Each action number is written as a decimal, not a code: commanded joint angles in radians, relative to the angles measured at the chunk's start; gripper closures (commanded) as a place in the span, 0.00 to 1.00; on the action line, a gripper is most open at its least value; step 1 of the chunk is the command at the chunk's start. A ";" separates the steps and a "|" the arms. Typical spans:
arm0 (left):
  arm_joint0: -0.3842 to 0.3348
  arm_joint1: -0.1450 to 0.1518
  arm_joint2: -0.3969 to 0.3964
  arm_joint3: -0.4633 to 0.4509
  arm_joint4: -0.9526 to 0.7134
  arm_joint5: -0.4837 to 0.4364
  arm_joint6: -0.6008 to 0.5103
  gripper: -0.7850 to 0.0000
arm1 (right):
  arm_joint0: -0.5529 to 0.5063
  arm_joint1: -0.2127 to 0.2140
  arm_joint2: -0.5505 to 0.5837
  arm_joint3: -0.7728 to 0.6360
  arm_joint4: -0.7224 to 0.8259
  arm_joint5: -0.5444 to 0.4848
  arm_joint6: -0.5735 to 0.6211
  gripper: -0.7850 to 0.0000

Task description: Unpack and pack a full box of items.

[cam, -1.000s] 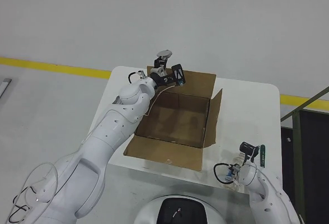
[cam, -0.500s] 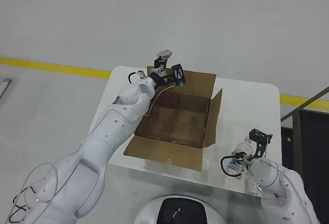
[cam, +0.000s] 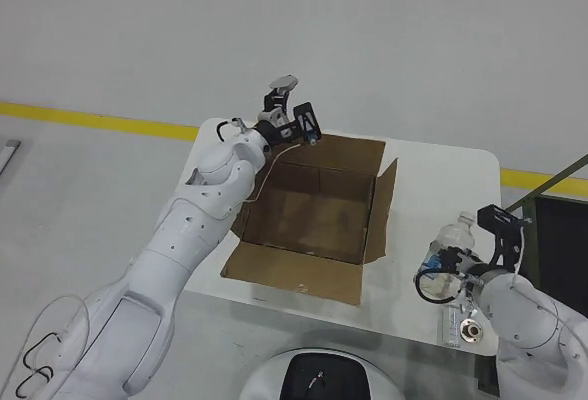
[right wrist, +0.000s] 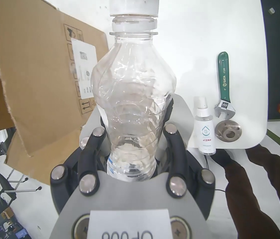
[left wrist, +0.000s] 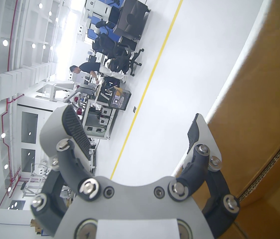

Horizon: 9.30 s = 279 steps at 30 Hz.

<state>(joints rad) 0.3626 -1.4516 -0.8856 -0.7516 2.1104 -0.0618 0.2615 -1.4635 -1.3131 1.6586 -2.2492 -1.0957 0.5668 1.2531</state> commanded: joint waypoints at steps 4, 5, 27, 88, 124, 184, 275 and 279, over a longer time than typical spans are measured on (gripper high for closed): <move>0.016 0.029 -0.068 -0.048 0.006 -0.020 -0.028 0.00 | 0.017 0.002 0.033 -0.036 0.043 -0.008 0.008 1.00; 0.023 0.035 -0.082 -0.063 0.006 -0.019 -0.038 0.00 | 0.022 0.003 0.034 -0.042 0.052 -0.008 0.008 1.00; 0.118 0.089 -0.224 -0.207 0.095 0.024 -0.237 0.00 | 0.131 0.007 -0.065 -0.100 0.164 -0.010 -0.023 1.00; 0.118 0.089 -0.224 -0.207 0.095 0.024 -0.237 0.00 | 0.501 -0.118 -0.696 0.598 0.246 0.130 -0.457 1.00; 0.118 0.089 -0.224 -0.207 0.095 0.024 -0.237 0.00 | 0.655 -0.214 -0.755 1.034 0.629 -0.105 -0.748 0.52; 0.118 0.089 -0.224 -0.207 0.095 0.024 -0.237 0.00 | 0.312 -0.083 -0.301 0.007 -0.221 0.029 -0.029 1.00; 0.398 0.157 -0.348 -0.548 0.340 -0.019 -0.320 0.00 | -0.168 -0.025 0.044 0.369 -0.309 -0.555 0.055 0.39; 0.398 0.157 -0.348 -0.548 0.340 -0.019 -0.320 0.00 | -0.163 -0.025 0.036 0.384 -0.305 -0.546 0.046 0.44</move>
<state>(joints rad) 0.7609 -1.2944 -1.2336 -1.3001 2.4501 -0.0809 -0.0587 -1.6272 -1.3380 1.6968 -1.8688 -1.4009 0.0189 1.3013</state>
